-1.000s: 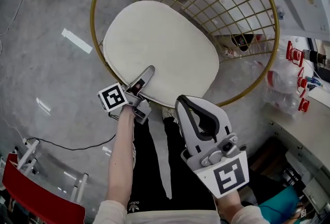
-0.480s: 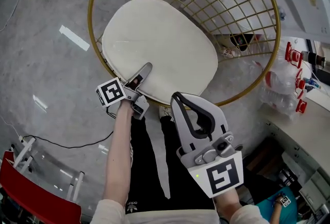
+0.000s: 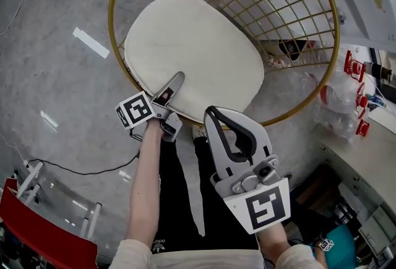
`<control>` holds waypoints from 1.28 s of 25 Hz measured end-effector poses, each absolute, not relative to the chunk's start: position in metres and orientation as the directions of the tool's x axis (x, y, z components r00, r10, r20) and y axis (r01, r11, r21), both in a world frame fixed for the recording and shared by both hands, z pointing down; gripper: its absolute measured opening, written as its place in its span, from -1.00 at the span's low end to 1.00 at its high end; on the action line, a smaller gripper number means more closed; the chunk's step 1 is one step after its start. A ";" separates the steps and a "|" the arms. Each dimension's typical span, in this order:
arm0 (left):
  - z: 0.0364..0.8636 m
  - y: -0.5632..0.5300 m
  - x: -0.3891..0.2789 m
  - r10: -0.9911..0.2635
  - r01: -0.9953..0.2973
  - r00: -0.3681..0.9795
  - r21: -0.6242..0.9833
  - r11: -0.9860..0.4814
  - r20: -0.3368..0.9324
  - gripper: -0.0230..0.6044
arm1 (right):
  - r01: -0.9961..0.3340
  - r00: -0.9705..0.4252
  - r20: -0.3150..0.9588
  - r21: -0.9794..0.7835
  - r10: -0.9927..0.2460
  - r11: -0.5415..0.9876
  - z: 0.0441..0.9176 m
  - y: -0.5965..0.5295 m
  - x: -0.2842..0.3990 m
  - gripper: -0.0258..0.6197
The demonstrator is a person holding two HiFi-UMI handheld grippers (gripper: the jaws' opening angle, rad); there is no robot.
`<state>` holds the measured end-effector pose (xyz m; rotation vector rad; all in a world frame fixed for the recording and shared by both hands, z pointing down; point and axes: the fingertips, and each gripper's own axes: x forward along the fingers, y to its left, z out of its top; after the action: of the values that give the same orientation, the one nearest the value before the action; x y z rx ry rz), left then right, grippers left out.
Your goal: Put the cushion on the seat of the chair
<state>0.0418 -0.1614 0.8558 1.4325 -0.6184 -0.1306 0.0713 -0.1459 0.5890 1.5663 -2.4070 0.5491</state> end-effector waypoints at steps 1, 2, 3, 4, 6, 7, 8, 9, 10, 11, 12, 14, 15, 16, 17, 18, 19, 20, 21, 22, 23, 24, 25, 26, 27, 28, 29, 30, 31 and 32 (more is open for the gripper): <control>0.856 -0.161 0.041 -0.440 -0.288 0.835 0.944 0.160 0.330 -0.41 | -0.913 -0.407 0.377 -0.190 -0.832 0.361 0.589 -0.146 0.072 -0.87; 0.856 -0.160 0.040 -0.437 -0.300 0.833 0.940 0.161 0.340 -0.39 | -0.914 -0.405 0.376 -0.191 -0.833 0.358 0.588 -0.146 0.072 -0.87; 0.856 -0.159 0.039 -0.434 -0.308 0.831 0.937 0.163 0.348 -0.36 | -0.915 -0.403 0.375 -0.191 -0.835 0.356 0.587 -0.147 0.072 -0.87; 0.855 -0.158 0.038 -0.433 -0.313 0.828 0.935 0.167 0.355 -0.31 | -0.915 -0.403 0.373 -0.191 -0.836 0.355 0.586 -0.147 0.072 -0.87; 0.854 -0.158 0.034 -0.438 -0.325 0.819 0.929 0.177 0.370 -0.21 | -0.915 -0.403 0.369 -0.193 -0.837 0.356 0.583 -0.148 0.071 -0.87; 0.855 -0.158 0.033 -0.444 -0.337 0.810 0.924 0.182 0.383 -0.19 | -0.915 -0.403 0.367 -0.192 -0.838 0.356 0.582 -0.149 0.071 -0.87; 0.855 -0.158 0.030 -0.453 -0.352 0.797 0.917 0.187 0.399 -0.18 | -0.915 -0.402 0.367 -0.189 -0.839 0.356 0.581 -0.149 0.072 -0.87; 0.856 -0.159 0.028 -0.463 -0.367 0.784 0.910 0.192 0.413 -0.17 | -0.916 -0.400 0.368 -0.185 -0.839 0.356 0.580 -0.150 0.072 -0.87; 0.857 -0.160 0.025 -0.472 -0.379 0.772 0.905 0.196 0.425 -0.17 | -0.917 -0.398 0.369 -0.182 -0.840 0.354 0.579 -0.151 0.072 -0.87; 0.857 -0.160 0.022 -0.480 -0.388 0.762 0.900 0.200 0.435 -0.17 | -0.918 -0.397 0.371 -0.180 -0.840 0.354 0.579 -0.151 0.072 -0.87; 0.857 -0.161 0.020 -0.488 -0.394 0.753 0.896 0.203 0.442 -0.17 | -0.917 -0.397 0.373 -0.179 -0.839 0.355 0.578 -0.152 0.071 -0.87; 0.857 -0.159 0.015 -0.497 -0.398 0.743 0.893 0.210 0.448 -0.16 | -0.917 -0.398 0.376 -0.174 -0.837 0.358 0.577 -0.152 0.069 -0.87; 0.856 -0.158 0.013 -0.499 -0.393 0.743 0.894 0.215 0.447 -0.16 | -0.918 -0.397 0.376 -0.170 -0.837 0.359 0.576 -0.153 0.068 -0.87; 0.856 -0.156 0.011 -0.500 -0.387 0.744 0.896 0.219 0.444 -0.16 | -0.918 -0.397 0.374 -0.166 -0.838 0.360 0.574 -0.154 0.067 -0.87; 0.855 -0.155 0.009 -0.500 -0.382 0.745 0.897 0.222 0.441 -0.16 | -0.917 -0.399 0.372 -0.163 -0.838 0.364 0.573 -0.154 0.064 -0.86; 0.855 -0.153 0.007 -0.500 -0.380 0.746 0.897 0.225 0.441 -0.16 | -0.915 -0.403 0.370 -0.160 -0.837 0.370 0.572 -0.155 0.062 -0.87; 0.854 -0.151 0.005 -0.500 -0.380 0.745 0.897 0.228 0.442 -0.16 | -0.912 -0.409 0.367 -0.158 -0.835 0.378 0.571 -0.155 0.059 -0.87; 0.854 -0.149 0.002 -0.500 -0.382 0.742 0.895 0.232 0.446 -0.16 | -0.909 -0.416 0.365 -0.157 -0.833 0.386 0.570 -0.155 0.056 -0.87; 0.853 -0.147 0.000 -0.501 -0.384 0.738 0.892 0.237 0.451 -0.16 | -0.906 -0.423 0.363 -0.156 -0.831 0.393 0.569 -0.155 0.053 -0.87; 0.853 -0.145 -0.003 -0.504 -0.384 0.734 0.891 0.243 0.454 -0.16 | -0.903 -0.429 0.361 -0.157 -0.828 0.399 0.567 -0.154 0.050 -0.87; 0.853 -0.143 -0.005 -0.509 -0.382 0.730 0.890 0.249 0.456 -0.16 | -0.901 -0.434 0.359 -0.158 -0.826 0.404 0.566 -0.154 0.047 -0.87; 0.852 -0.141 -0.008 -0.515 -0.379 0.726 0.890 0.254 0.456 -0.15 | -0.899 -0.438 0.357 -0.159 -0.825 0.409 0.564 -0.153 0.044 -0.87; 0.851 -0.140 -0.011 -0.521 -0.377 0.721 0.889 0.259 0.457 -0.14 | -0.897 -0.442 0.355 -0.159 -0.824 0.413 0.562 -0.152 0.042 -0.87; 0.851 -0.138 -0.015 -0.525 -0.379 0.716 0.888 0.262 0.460 -0.13 | -0.895 -0.445 0.353 -0.159 -0.823 0.417 0.561 -0.152 0.040 -0.87; 0.851 -0.137 -0.018 -0.527 -0.384 0.712 0.885 0.261 0.464 -0.12 | -0.894 -0.448 0.352 -0.158 -0.822 0.420 0.560 -0.152 0.037 -0.87; 0.850 -0.135 -0.020 -0.527 -0.390 0.710 0.883 0.260 0.468 -0.12 | -0.892 -0.451 0.350 -0.157 -0.821 0.423 0.559 -0.151 0.035 -0.87; 0.850 -0.134 -0.023 -0.527 -0.394 0.708 0.882 0.258 0.470 -0.11 | -0.891 -0.454 0.348 -0.156 -0.821 0.427 0.558 -0.151 0.033 -0.87; 0.850 -0.133 -0.025 -0.529 -0.397 0.704 0.881 0.259 0.473 -0.11 | -0.889 -0.457 0.345 -0.153 -0.820 0.431 0.557 -0.151 0.031 -0.87; 0.850 -0.132 -0.027 -0.533 -0.400 0.699 0.878 0.261 0.477 -0.11 | -0.888 -0.459 0.344 -0.151 -0.819 0.435 0.556 -0.151 0.030 -0.86; 0.850 -0.130 -0.029 -0.536 -0.406 0.693 0.875 0.263 0.483 -0.11 | -0.887 -0.462 0.343 -0.149 -0.818 0.438 0.555 -0.150 0.029 -0.86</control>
<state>-0.0293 -0.1303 0.8499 1.3516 -0.8688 -0.1043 0.0285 -0.1503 0.5553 1.4892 -2.4701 0.4555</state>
